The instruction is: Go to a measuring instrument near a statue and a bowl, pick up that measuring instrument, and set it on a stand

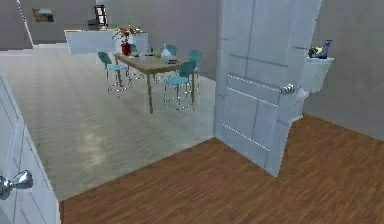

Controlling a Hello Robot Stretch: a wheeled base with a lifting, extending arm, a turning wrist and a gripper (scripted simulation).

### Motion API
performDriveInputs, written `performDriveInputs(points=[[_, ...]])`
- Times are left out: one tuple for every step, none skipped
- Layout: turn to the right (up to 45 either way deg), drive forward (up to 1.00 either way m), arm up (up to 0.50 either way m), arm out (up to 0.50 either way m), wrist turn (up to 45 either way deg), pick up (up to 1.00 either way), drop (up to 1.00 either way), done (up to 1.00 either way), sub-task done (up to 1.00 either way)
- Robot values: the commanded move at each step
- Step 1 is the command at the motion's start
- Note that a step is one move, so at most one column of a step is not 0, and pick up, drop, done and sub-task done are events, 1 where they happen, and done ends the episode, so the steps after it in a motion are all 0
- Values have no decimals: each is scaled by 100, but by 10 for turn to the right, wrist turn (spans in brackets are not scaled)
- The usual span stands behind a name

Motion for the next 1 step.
performDriveInputs(points=[[-60, 0, 0, 0, 0, 0, 0, 0, 0]])
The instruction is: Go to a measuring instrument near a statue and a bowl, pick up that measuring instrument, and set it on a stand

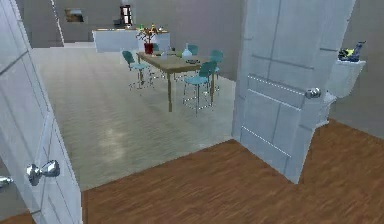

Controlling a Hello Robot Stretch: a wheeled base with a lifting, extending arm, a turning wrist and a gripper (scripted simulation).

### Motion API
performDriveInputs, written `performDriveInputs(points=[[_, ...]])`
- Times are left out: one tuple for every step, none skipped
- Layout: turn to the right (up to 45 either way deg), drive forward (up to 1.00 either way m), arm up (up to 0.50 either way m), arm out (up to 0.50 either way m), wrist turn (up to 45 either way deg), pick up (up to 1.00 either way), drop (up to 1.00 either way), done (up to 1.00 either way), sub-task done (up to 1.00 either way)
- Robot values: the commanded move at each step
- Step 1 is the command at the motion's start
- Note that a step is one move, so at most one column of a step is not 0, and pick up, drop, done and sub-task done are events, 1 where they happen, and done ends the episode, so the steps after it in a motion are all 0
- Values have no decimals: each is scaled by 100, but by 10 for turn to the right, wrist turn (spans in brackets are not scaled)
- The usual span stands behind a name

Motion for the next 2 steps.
performDriveInputs(points=[[0, 25, 0, 0, 0, 0, 0, 0, 0], [-90, 0, 0, 0, 0, 0, 0, 0, 0]])
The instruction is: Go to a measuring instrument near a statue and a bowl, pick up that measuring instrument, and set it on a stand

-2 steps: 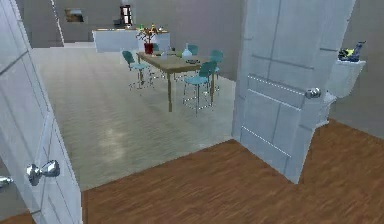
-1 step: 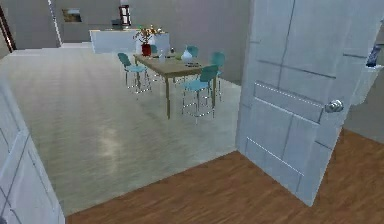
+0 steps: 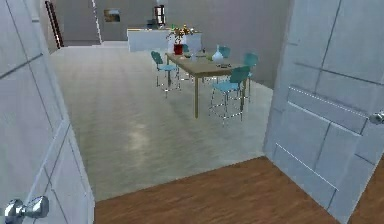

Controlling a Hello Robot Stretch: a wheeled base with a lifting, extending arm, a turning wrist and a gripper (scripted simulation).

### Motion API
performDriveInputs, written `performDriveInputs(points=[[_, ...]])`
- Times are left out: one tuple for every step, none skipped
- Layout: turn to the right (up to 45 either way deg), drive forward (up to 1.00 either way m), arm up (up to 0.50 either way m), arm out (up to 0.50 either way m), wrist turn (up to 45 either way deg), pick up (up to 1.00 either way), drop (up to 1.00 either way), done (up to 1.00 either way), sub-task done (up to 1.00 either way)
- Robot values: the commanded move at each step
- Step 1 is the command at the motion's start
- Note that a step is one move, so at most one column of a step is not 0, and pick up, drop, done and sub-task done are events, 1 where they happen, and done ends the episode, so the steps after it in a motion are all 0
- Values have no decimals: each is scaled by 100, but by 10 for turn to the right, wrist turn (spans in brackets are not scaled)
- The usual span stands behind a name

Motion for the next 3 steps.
performDriveInputs(points=[[0, 20, 0, 0, 0, 0, 0, 0, 0], [0, 70, 0, 0, 0, 0, 0, 0, 0], [-300, 0, 0, 0, 0, 0, 0, 0, 0]])
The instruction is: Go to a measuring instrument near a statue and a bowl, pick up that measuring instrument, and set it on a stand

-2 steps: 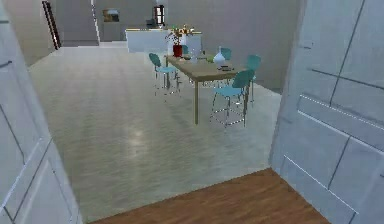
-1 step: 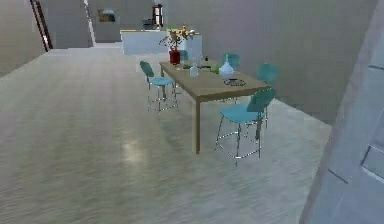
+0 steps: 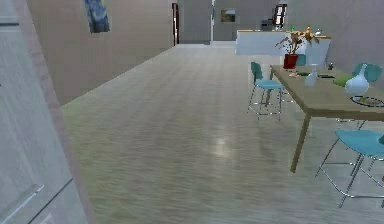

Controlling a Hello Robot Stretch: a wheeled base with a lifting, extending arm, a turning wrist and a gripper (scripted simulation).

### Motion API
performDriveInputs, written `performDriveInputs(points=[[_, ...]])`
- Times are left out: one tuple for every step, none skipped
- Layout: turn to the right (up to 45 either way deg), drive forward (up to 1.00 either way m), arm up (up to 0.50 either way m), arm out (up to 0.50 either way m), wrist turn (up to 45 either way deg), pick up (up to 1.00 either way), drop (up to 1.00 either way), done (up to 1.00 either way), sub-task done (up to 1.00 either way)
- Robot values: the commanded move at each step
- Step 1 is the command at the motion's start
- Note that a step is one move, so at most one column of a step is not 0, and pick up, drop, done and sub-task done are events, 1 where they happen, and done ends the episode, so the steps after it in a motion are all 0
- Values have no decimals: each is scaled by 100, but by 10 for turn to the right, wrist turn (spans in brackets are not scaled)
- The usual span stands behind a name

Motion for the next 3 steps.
performDriveInputs(points=[[0, 100, 0, 0, 0, 0, 0, 0, 0], [0, 100, 0, 0, 0, 0, 0, 0, 0], [0, 100, 0, 0, 0, 0, 0, 0, 0]])
